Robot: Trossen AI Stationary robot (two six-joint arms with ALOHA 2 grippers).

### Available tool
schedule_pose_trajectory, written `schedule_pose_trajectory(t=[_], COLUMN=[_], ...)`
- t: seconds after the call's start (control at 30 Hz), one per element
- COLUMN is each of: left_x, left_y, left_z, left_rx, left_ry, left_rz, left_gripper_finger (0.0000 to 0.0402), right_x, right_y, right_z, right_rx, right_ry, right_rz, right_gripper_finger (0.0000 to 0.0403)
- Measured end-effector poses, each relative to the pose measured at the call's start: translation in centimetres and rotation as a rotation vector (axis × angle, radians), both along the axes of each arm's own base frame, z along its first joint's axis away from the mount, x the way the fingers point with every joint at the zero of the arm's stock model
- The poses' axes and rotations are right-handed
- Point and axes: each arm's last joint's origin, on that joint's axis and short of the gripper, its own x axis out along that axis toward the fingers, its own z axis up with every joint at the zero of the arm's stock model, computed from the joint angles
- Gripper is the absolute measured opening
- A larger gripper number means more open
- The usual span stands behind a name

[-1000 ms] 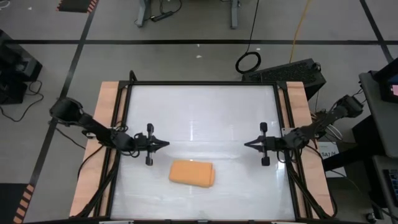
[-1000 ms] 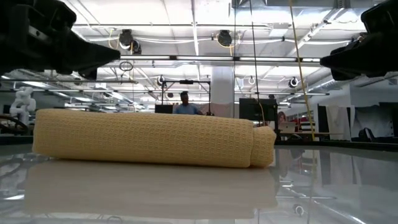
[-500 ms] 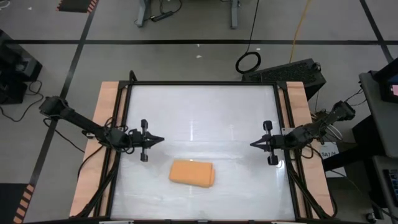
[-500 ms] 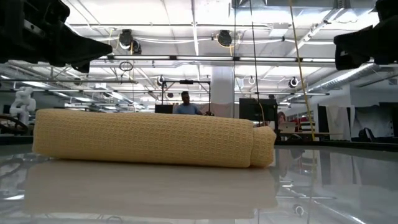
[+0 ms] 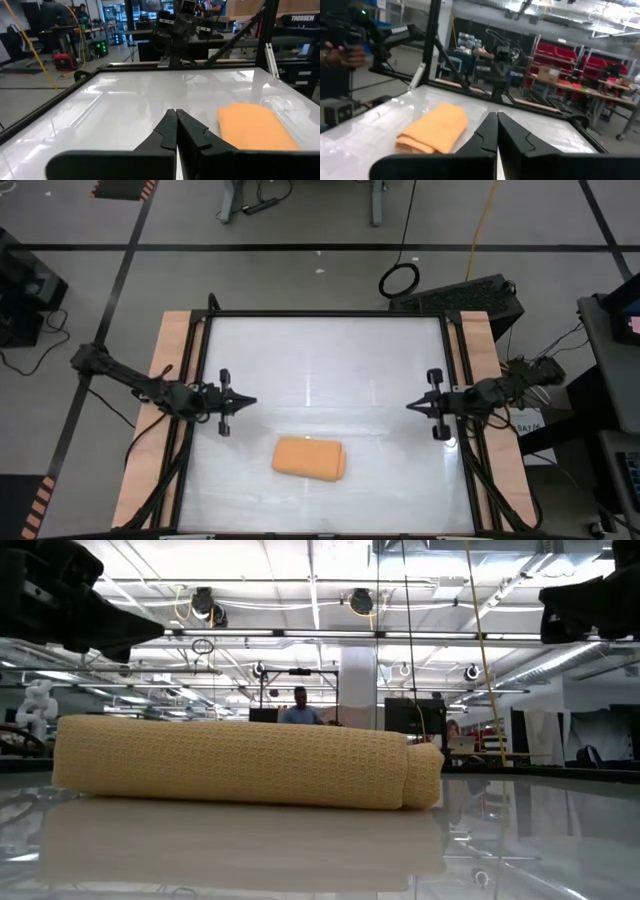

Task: Roll towel
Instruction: Return to Home Position

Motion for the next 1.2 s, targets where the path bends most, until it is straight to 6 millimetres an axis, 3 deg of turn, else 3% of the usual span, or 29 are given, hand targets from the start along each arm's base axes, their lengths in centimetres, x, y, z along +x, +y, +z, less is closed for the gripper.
schedule_pose_trajectory(t=[0.33,0.6,0.83,1.2], left_x=[-1.4,-2.1,-2.1,-1.8], left_y=[0.6,0.9,1.8,3.4], left_z=[-0.2,0.6,0.8,0.7], left_rx=[-0.007,0.028,0.078,0.066], left_ry=[0.016,-0.075,-0.099,-0.089], left_rz=[0.012,-0.006,0.086,0.049], left_gripper_finger=[0.0002,0.0002,0.0002,0.0002], right_x=[0.2,0.3,0.4,0.4], right_y=[-0.7,-1.0,-1.2,-1.2], right_z=[-0.3,-0.3,-0.4,-0.5], right_rx=[0.003,0.019,0.024,0.043], right_ry=[0.035,0.037,0.038,0.053], right_rz=[-0.071,-0.101,-0.12,-0.047], right_gripper_finger=[0.0,0.0,0.0,0.0])
